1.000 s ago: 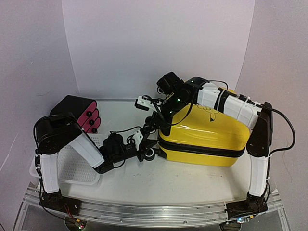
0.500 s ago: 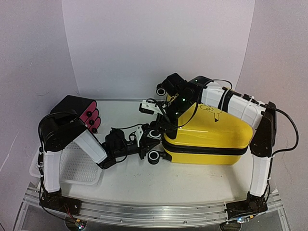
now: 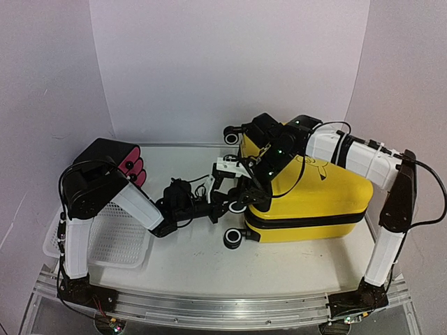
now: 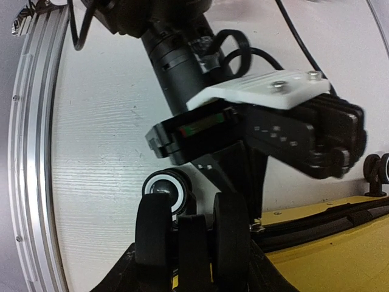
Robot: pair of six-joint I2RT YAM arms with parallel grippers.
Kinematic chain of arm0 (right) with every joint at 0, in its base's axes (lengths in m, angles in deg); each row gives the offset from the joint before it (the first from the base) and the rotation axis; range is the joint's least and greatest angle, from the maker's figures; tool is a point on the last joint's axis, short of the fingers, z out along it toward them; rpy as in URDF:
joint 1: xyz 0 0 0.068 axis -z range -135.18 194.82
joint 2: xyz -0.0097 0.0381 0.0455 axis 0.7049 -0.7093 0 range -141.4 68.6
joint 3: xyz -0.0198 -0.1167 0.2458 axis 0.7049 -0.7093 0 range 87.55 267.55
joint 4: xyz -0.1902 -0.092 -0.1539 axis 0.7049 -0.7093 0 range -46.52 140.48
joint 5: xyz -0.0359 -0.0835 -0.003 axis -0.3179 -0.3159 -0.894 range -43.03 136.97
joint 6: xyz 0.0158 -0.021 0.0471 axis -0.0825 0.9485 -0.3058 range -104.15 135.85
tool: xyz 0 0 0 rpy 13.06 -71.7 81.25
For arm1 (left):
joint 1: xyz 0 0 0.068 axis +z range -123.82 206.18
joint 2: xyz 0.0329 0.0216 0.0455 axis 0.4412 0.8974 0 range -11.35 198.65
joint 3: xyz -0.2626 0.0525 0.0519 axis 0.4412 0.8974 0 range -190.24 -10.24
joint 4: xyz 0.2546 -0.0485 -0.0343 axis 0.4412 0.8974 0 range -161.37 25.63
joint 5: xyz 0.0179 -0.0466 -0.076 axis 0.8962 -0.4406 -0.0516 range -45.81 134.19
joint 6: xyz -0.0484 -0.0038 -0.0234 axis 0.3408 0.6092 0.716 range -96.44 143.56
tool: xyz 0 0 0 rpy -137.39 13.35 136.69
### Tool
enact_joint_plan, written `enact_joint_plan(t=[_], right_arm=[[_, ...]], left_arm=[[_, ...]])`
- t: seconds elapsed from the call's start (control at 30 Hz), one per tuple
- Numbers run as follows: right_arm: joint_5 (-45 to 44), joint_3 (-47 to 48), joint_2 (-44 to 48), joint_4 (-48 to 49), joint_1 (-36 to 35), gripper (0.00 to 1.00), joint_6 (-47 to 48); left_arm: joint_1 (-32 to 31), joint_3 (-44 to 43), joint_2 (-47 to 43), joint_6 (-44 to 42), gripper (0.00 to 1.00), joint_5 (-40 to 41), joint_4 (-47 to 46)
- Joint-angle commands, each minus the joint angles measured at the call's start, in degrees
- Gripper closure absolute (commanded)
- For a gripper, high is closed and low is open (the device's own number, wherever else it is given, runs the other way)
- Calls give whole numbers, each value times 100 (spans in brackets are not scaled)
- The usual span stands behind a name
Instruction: Open, take out, and arrange the luggage
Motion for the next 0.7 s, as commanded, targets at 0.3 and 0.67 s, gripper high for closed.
enact_joint_plan(t=[0.3, 0.67], right_arm=[[2189, -1802, 1367, -1737, 19, 100, -691], [2297, -2700, 2224, -1831, 19, 100, -794]], left_arm=[[631, -1870, 405, 1524, 100, 1767, 1376], [1636, -3297, 1319, 2413, 100, 180, 2027]])
